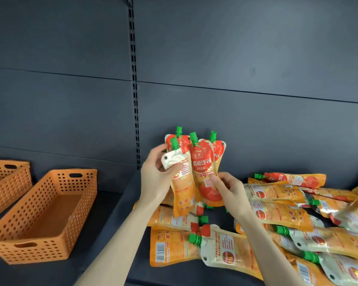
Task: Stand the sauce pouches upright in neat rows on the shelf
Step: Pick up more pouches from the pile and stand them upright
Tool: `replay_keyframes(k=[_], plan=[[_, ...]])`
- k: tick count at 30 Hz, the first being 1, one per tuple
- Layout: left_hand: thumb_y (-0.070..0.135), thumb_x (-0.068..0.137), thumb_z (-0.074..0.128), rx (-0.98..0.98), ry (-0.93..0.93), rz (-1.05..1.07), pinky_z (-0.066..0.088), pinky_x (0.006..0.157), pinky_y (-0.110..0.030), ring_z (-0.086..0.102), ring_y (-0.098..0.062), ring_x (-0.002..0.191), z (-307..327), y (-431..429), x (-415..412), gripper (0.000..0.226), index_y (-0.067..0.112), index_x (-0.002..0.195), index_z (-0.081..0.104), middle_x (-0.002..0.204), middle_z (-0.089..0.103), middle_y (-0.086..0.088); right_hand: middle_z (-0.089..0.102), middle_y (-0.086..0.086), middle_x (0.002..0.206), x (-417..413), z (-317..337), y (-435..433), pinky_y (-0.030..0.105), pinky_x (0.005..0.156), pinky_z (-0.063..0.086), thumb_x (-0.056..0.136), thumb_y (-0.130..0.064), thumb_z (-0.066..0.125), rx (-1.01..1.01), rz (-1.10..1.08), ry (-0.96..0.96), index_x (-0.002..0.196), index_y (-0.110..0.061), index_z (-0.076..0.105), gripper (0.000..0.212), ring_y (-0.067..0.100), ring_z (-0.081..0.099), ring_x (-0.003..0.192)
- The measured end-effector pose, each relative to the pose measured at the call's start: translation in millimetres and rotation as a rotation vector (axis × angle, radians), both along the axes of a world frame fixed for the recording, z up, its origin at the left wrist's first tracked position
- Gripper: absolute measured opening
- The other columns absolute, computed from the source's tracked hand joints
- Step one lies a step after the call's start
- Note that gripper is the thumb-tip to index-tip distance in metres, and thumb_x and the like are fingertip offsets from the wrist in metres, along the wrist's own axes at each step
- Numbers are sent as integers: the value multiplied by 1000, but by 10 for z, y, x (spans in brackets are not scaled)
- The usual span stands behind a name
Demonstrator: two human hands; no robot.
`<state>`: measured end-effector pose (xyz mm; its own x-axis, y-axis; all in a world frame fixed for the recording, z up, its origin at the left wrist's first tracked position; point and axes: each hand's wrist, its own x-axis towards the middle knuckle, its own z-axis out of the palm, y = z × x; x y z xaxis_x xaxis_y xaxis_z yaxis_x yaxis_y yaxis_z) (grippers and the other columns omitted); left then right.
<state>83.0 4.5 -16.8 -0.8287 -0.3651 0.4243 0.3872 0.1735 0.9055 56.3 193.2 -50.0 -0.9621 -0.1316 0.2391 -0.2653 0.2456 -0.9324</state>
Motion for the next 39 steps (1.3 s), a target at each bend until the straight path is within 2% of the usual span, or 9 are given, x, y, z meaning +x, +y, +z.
replay_keyframes(k=[2,5,9,12,17,21,28,34,39], plan=[[12,74,76,-48,5,-9,55,75,-27,66,-5,87,17,38,-65,31,26,98,63,95,69,7,71,2,89,7,-32,-31,29,74,58,92,-36,51,-16,-15,-9,100,-15,61,25,13,69,81],[22,83,69,-114,-70,-110,50,75,-17,64,-4,91,-57,104,-67,24,21,105,60,96,67,11,69,6,95,24,-126,-63,33,79,57,94,-34,49,-58,-16,-56,99,-16,59,21,16,68,87],[40,93,50,-102,-286,-295,45,91,-20,54,-1,112,-181,121,-55,38,29,129,45,122,58,15,66,-4,101,73,-163,-123,24,72,56,94,-30,49,-183,37,-138,102,-26,50,9,13,67,92],[51,93,38,-124,-446,-414,33,105,-26,42,0,123,-245,87,-18,50,33,140,35,133,46,21,63,-8,108,90,-170,-127,22,73,56,91,-28,55,-193,66,-135,107,-32,47,19,11,65,98],[54,93,23,-96,-485,-398,19,104,-20,25,-7,137,-251,114,46,61,26,147,20,144,26,19,64,-9,109,91,-170,-99,16,64,54,91,-22,56,-240,49,-141,110,-33,49,23,8,64,96],[64,87,7,4,-564,-478,20,114,-34,28,-13,139,-257,105,-4,68,34,147,16,152,29,8,64,-9,111,98,-168,-92,20,69,54,90,-27,56,-274,23,-177,117,-31,48,28,9,64,98],[88,54,50,110,-657,-495,44,102,-43,55,-15,119,-400,12,-137,100,34,138,37,133,55,6,67,-5,110,98,-168,-65,34,82,56,88,-31,59,-297,19,-182,115,-30,53,28,15,67,97],[86,55,57,48,-580,-448,40,105,-44,51,-16,121,-379,16,-191,95,35,134,41,132,53,6,70,-4,104,82,-115,-18,27,73,58,87,-28,59,-323,28,-159,113,-28,56,26,14,69,92],[61,73,64,47,-479,-419,42,103,-42,53,-14,117,-205,26,-257,70,33,131,36,126,55,8,68,-2,108,-36,8,57,31,78,58,86,-28,62,-242,-1,-77,114,-21,52,31,14,68,95]])
